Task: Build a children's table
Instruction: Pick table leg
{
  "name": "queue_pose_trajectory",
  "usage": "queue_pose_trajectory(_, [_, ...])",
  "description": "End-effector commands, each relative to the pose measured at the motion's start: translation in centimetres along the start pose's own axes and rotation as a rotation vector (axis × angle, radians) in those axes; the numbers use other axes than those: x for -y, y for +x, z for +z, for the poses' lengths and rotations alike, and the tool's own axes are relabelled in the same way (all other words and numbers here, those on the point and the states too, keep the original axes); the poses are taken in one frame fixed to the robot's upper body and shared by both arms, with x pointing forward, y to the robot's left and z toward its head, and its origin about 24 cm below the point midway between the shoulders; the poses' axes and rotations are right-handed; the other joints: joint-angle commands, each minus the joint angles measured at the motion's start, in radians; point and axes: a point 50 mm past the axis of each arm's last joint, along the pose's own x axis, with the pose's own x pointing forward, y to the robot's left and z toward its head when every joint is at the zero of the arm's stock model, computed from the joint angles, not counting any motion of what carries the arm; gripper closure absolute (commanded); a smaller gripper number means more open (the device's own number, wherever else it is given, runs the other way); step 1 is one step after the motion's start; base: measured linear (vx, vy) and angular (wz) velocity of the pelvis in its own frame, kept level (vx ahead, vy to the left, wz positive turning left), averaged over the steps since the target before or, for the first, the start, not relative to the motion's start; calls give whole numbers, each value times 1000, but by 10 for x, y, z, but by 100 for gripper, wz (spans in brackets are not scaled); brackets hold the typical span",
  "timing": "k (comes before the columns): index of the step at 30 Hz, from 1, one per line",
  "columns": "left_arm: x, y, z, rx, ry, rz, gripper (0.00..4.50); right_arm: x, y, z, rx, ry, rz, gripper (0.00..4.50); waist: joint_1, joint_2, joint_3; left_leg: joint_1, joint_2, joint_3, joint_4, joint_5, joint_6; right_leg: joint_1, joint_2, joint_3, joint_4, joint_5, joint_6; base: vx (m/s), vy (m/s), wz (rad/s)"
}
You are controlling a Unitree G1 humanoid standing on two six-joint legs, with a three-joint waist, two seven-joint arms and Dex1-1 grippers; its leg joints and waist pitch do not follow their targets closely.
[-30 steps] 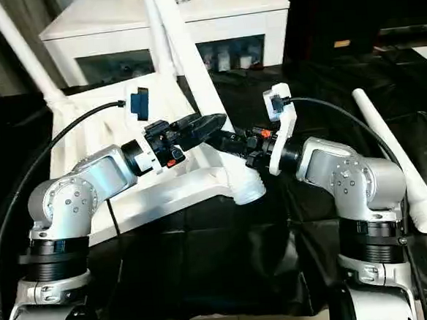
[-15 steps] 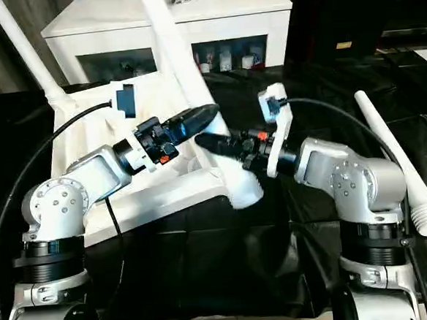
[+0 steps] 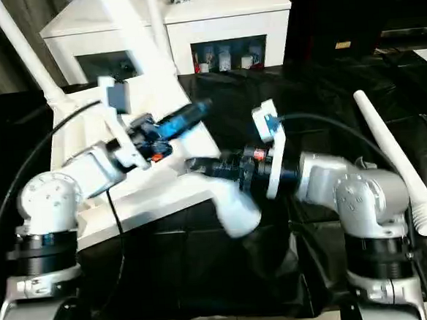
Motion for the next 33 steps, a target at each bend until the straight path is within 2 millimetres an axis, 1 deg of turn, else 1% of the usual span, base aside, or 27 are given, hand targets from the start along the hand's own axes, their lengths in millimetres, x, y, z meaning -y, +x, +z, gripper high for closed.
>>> queue_pose_trajectory(1, [17, 4, 7, 9, -8, -161, 228, -4, 2, -1, 3, 21, 36, 268, 5, -20, -79, 19, 46, -19, -79, -156, 32, 47, -47, 30, -64, -289, -214, 0, 0, 0])
queue_pose_trajectory(2, [20, 4, 7, 12, -14, -196, 228, -5, 2, -1, 4, 24, 47, 268, 5, -20, -78, 21, 47, -19, -80, -166, 27, 46, -47, 30, -65, -300, -212, 0, 0, 0])
queue_pose_trajectory(4, [28, 2, 6, -15, -36, -274, 253, -7, 3, -2, 10, 37, 69, 268, 6, -18, -77, 24, 48, -20, -83, -173, 16, 44, -45, 30, -65, -315, -201, 0, 0, 0])
queue_pose_trajectory(5, [29, 1, 6, -22, -36, -287, 257, -7, 2, -2, 11, 39, 72, 268, 6, -18, -77, 24, 48, -20, -83, -173, 16, 44, -45, 30, -65, -315, -201, 0, 0, 0])
queue_pose_trajectory(6, [31, 0, 5, -37, -42, -322, 260, -8, 2, -3, 17, 51, 83, 268, 5, -16, -75, 26, 48, -21, -86, -188, 6, 43, -45, 30, -67, -335, -189, 0, 0, 0])
queue_pose_trajectory(7, [31, 0, 5, -37, -42, -322, 260, -8, 2, -3, 17, 51, 83, 268, 4, -17, -75, 26, 47, -20, -86, -193, 5, 44, -45, 31, -69, -343, -185, 0, 0, 0])
queue_pose_trajectory(8, [32, 0, 6, -33, -43, -339, 264, -8, 2, -2, 21, 56, 88, 269, 4, -19, -75, 26, 48, -20, -87, -200, -4, 43, -46, 32, -69, -351, -180, 0, 0, 0])
queue_pose_trajectory(10, [33, -1, 7, -23, -50, -360, 265, -8, 2, -1, 33, 66, 94, 269, 4, -16, -74, 27, 48, -20, -88, -206, -13, 42, -46, 32, -70, -350, -179, 0, 0, 0])
queue_pose_trajectory(13, [32, 0, 9, -6, -53, -357, 265, -8, 1, -1, 38, 70, 96, 269, 4, -17, -74, 26, 48, -21, -89, -208, -21, 44, -47, 32, -69, -347, -174, 0, 0, 0])
queue_pose_trajectory(14, [31, 0, 9, -6, -50, -354, 265, -8, 2, -1, 38, 70, 95, 269, 4, -15, -75, 25, 47, -21, -89, -204, -21, 45, -48, 33, -69, -344, -173, 0, 0, 0])
queue_pose_trajectory(18, [28, 1, 8, -13, -35, -319, 265, -8, 3, -2, 37, 67, 84, 269, 4, -17, -75, 25, 47, -21, -90, -206, -22, 45, -48, 33, -71, -352, -167, 0, 0, 0])
queue_pose_trajectory(19, [27, 1, 7, -14, -32, -305, 265, -8, 2, -2, 37, 66, 79, 269, 4, -18, -75, 24, 47, -20, -90, -202, -21, 45, -48, 33, -71, -349, -167, 0, 0, 0])
queue_pose_trajectory(20, [26, 1, 7, -15, -30, -297, 266, -8, 3, -2, 37, 65, 77, 269, 4, -16, -76, 25, 47, -20, -89, -196, -21, 45, -47, 33, -70, -339, -169, 0, 0, 0])
queue_pose_trajectory(23, [25, 1, 7, -14, -31, -290, 266, -8, 3, -2, 37, 64, 75, 269, 4, -17, -76, 24, 47, -19, -89, -191, -18, 46, -47, 33, -69, -331, -172, 0, 0, 0])
queue_pose_trajectory(24, [25, 1, 7, -14, -32, -289, 266, -9, 3, -2, 37, 63, 73, 269, 4, -15, -76, 25, 47, -19, -89, -192, -18, 46, -46, 33, -69, -330, -173, 0, 0, 0])
queue_pose_trajectory(26, [24, 1, 7, -15, -31, -276, 266, -9, 3, -1, 39, 61, 71, 269, 4, -17, -77, 24, 47, -20, -88, -184, -17, 47, -47, 33, -68, -319, -177, 0, 0, 0])
queue_pose_trajectory(28, [23, 1, 7, -16, -31, -266, 266, -8, 2, -1, 38, 60, 68, 269, 5, -17, -77, 24, 47, -19, -88, -181, -15, 47, -47, 33, -67, -313, -179, 0, 0, 0])
queue_pose_trajectory(30, [20, 1, 8, -4, -10, -233, 266, -6, 3, -1, 37, 27, 31, 269, 4, -13, -76, 24, 47, -19, -88, -188, -17, 46, -46, 32, -70, -321, -177, 0, 0, 0])
queue_pose_trajectory(32, [18, 1, 9, 2, 2, -216, 266, -5, 4, 0, 39, 20, 20, 269, 4, -14, -76, 24, 47, -19, -89, -191, -20, 47, -47, 33, -69, -319, -177, 0, 0, 0])
queue_pose_trajectory(33, [18, 1, 10, 5, 10, -206, 266, -5, 4, 0, 41, 19, 16, 234, 4, -14, -76, 24, 48, -20, -90, -194, -20, 47, -47, 32, -69, -321, -176, 0, 0, 0])
